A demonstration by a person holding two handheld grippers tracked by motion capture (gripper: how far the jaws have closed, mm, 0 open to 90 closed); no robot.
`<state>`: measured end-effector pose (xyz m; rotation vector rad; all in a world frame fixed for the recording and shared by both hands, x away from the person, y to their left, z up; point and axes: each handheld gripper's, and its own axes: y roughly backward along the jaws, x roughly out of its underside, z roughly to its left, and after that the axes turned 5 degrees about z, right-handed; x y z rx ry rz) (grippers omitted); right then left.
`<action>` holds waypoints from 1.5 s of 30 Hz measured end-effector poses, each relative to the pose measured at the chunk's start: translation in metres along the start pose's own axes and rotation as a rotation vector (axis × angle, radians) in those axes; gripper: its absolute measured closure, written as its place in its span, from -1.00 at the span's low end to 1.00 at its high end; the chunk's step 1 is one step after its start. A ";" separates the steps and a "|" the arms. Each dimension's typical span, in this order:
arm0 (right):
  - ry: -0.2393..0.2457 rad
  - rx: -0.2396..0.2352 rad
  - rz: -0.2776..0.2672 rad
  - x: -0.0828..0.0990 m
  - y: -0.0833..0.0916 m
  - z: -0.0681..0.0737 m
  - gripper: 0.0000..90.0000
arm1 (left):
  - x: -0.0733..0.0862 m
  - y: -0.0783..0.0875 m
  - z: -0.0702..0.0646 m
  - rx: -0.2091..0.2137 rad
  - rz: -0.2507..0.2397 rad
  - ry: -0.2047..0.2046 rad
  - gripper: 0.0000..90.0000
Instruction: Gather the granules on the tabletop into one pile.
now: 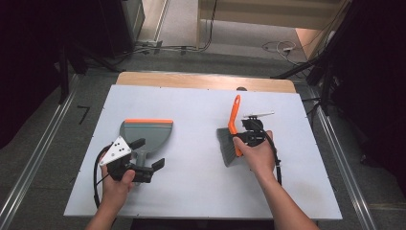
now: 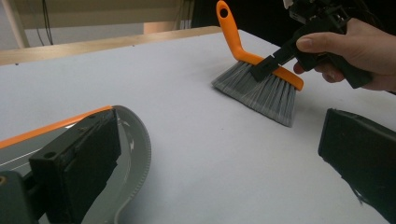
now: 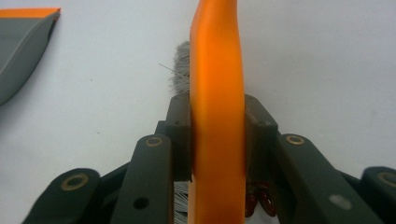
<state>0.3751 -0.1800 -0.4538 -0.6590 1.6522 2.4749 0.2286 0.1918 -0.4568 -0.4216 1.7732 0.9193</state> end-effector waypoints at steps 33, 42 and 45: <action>0.921 -0.062 0.123 0.008 0.019 -0.007 0.51 | 0.000 -0.004 0.000 0.001 0.006 0.006 -1.00; 0.920 -0.030 0.111 -0.007 0.015 -0.005 0.51 | 0.000 -0.003 0.000 0.001 0.004 0.006 -1.00; 0.918 -0.031 0.106 -0.008 0.018 -0.001 0.51 | 0.000 -0.003 0.000 0.001 0.004 0.009 -1.00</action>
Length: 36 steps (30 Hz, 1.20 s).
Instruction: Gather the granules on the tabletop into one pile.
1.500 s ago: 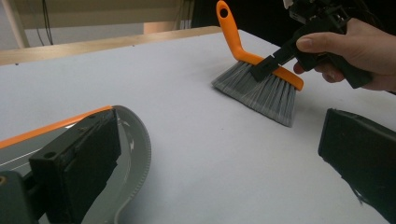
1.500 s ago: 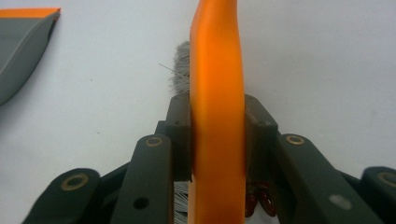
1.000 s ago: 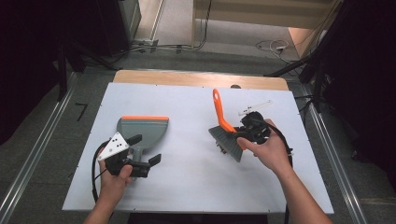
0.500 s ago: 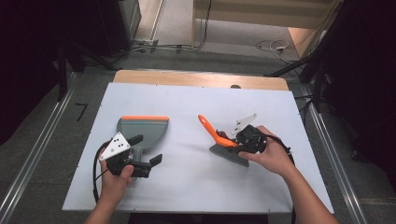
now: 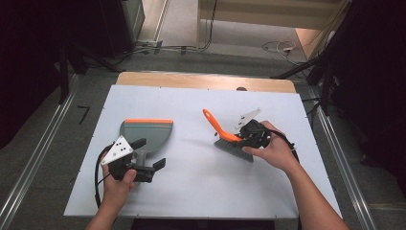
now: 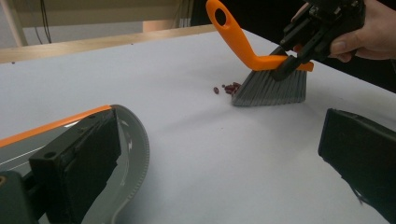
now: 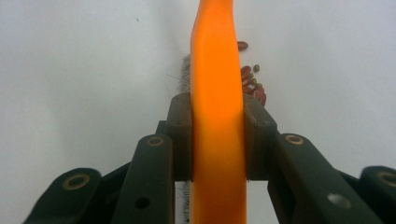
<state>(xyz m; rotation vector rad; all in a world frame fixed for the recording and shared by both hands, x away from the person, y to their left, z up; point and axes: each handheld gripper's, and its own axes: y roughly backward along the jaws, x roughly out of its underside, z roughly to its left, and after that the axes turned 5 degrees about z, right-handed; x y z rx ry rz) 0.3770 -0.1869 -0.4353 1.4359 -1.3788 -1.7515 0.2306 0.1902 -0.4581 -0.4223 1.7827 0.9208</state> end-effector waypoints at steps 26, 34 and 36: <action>-0.834 0.029 -0.035 -0.047 -0.037 -0.002 0.51 | 0.000 0.002 0.003 0.005 -0.004 0.005 -1.00; -0.888 0.045 -0.036 -0.021 -0.025 -0.003 0.51 | 0.000 0.001 0.001 0.004 -0.004 -0.002 -1.00; -0.893 0.046 -0.037 -0.017 -0.023 -0.003 0.51 | 0.000 0.001 0.002 0.003 -0.003 -0.003 -1.00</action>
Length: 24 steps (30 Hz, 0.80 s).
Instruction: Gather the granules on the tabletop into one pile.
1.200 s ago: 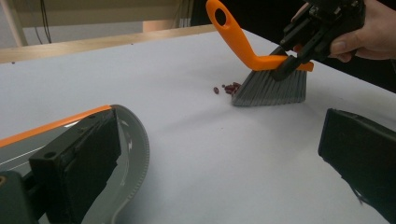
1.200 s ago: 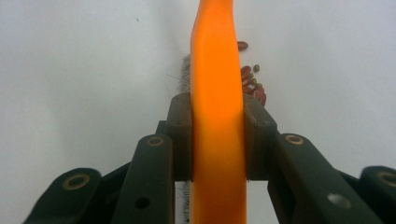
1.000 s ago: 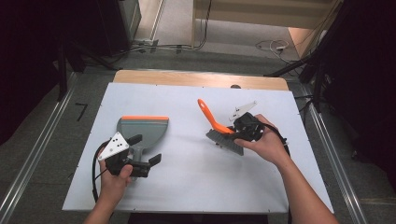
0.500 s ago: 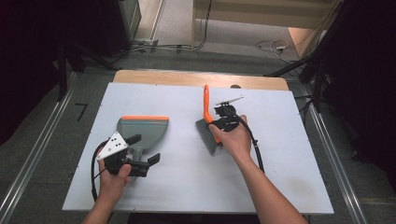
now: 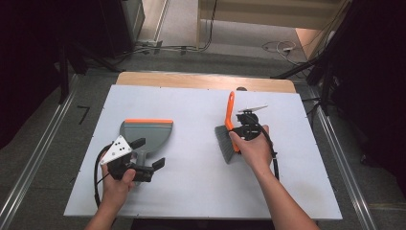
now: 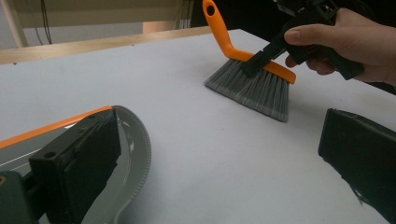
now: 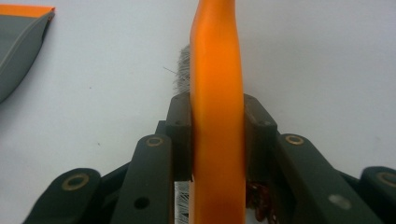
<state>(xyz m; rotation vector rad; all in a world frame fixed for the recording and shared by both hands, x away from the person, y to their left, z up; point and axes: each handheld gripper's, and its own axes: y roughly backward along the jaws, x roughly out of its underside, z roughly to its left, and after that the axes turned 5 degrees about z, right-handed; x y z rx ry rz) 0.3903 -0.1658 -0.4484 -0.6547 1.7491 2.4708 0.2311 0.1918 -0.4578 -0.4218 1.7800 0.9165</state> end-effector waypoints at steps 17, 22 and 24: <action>0.179 -0.073 -0.146 0.016 0.056 -0.027 0.51 | 0.000 0.000 0.001 -0.004 0.003 0.002 -1.00; 0.224 -0.097 -0.196 0.030 0.065 -0.036 0.51 | 0.001 0.000 0.001 -0.005 0.001 0.001 -1.00; 0.239 -0.101 -0.220 0.037 0.068 -0.040 0.51 | 0.001 0.001 0.001 -0.007 0.001 -0.001 -1.00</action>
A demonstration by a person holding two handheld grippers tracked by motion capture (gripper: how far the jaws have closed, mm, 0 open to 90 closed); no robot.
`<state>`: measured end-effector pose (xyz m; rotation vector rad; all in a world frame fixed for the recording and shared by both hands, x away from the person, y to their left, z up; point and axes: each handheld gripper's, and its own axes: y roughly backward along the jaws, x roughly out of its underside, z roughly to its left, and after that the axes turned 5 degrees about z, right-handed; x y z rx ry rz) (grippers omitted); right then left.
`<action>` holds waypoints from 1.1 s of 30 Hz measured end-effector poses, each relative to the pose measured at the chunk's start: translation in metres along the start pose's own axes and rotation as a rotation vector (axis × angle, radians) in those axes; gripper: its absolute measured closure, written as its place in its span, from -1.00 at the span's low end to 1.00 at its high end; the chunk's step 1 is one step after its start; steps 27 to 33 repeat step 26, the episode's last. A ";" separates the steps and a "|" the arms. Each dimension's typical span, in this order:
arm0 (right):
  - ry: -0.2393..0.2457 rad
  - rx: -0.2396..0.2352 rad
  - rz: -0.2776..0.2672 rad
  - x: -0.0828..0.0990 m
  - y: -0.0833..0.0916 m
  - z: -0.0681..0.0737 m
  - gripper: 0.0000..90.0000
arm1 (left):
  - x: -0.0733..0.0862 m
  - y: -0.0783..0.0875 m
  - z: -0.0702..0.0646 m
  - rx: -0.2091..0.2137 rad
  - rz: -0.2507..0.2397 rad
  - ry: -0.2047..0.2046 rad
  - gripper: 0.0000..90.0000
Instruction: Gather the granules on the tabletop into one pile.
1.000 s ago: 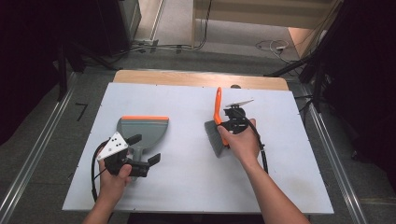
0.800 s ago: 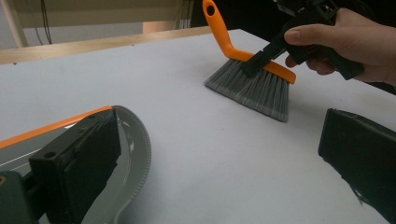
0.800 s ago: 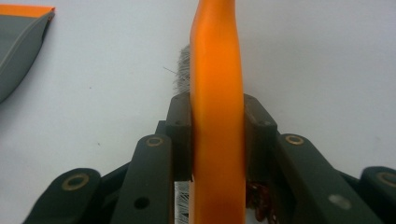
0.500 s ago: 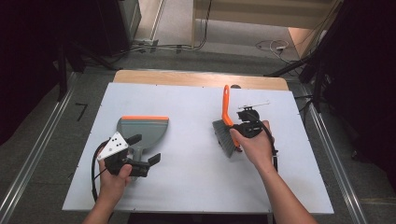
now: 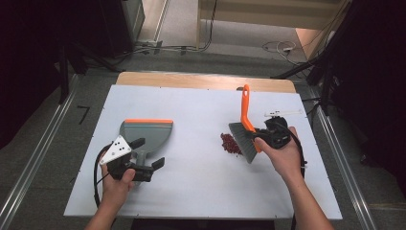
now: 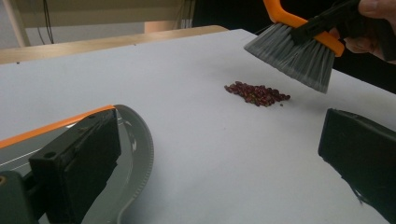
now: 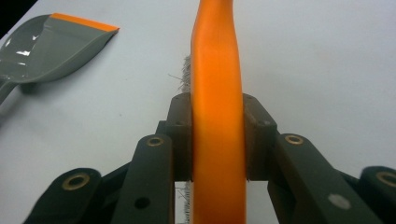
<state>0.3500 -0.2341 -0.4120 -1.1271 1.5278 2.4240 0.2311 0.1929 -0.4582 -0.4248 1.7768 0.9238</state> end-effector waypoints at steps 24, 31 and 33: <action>-0.001 0.035 -0.121 0.077 0.041 -0.045 0.52 | 0.000 0.003 -0.002 0.005 -0.017 -0.013 -1.00; -0.021 0.046 -0.121 0.082 0.043 -0.052 0.52 | 0.000 0.003 -0.003 0.007 -0.019 -0.012 -1.00; -0.021 0.046 -0.121 0.082 0.043 -0.052 0.52 | 0.000 0.003 -0.003 0.007 -0.019 -0.012 -1.00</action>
